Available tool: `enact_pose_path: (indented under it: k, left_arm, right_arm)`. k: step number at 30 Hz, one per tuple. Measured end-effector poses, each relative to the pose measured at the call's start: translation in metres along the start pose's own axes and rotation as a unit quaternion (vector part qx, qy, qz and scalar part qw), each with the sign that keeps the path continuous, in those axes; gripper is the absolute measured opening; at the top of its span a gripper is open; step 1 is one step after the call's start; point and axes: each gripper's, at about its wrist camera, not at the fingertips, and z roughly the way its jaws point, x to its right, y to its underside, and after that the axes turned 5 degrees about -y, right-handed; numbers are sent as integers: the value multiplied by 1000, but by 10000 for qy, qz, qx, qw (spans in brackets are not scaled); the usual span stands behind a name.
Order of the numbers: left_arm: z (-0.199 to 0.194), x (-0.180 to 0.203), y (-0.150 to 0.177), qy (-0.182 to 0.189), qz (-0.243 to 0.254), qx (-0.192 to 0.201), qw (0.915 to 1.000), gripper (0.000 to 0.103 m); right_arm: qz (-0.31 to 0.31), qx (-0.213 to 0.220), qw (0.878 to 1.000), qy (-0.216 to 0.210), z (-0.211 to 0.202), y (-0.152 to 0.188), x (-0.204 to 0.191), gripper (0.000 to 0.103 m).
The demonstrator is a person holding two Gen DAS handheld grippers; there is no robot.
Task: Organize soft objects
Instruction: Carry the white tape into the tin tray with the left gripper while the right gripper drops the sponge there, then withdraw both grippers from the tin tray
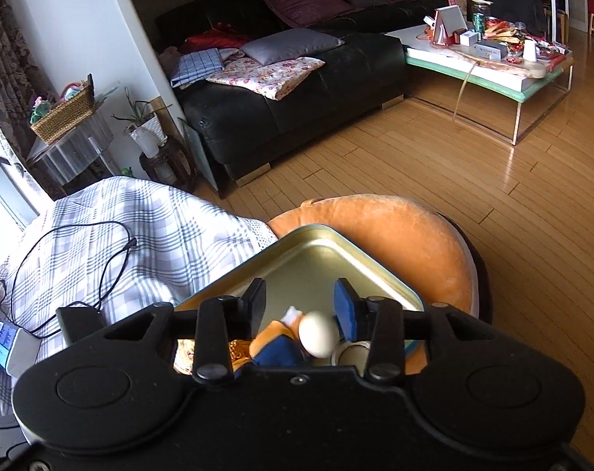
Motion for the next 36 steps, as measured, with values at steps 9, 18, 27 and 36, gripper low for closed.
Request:
enact_pose_path:
  k: [9, 18, 27, 36]
  left_arm:
    - [-1, -9, 6, -71, -141, -25, 9999, 88]
    - [-17, -22, 17, -177, -330, 191, 9991, 97]
    - [-44, -47, 34, -650, -629, 559, 9943, 103]
    - [-79, -95, 58, -1229, -933, 942, 9835, 103]
  right_arm:
    - [-133, -99, 9999, -38, 0, 5, -7, 43]
    - [-365, -82, 9992, -147, -8, 10, -24, 43]
    - [-566, 110, 9980, -273, -26, 17, -47, 53]
    - [-811, 238, 9951, -519, -40, 30, -75, 63]
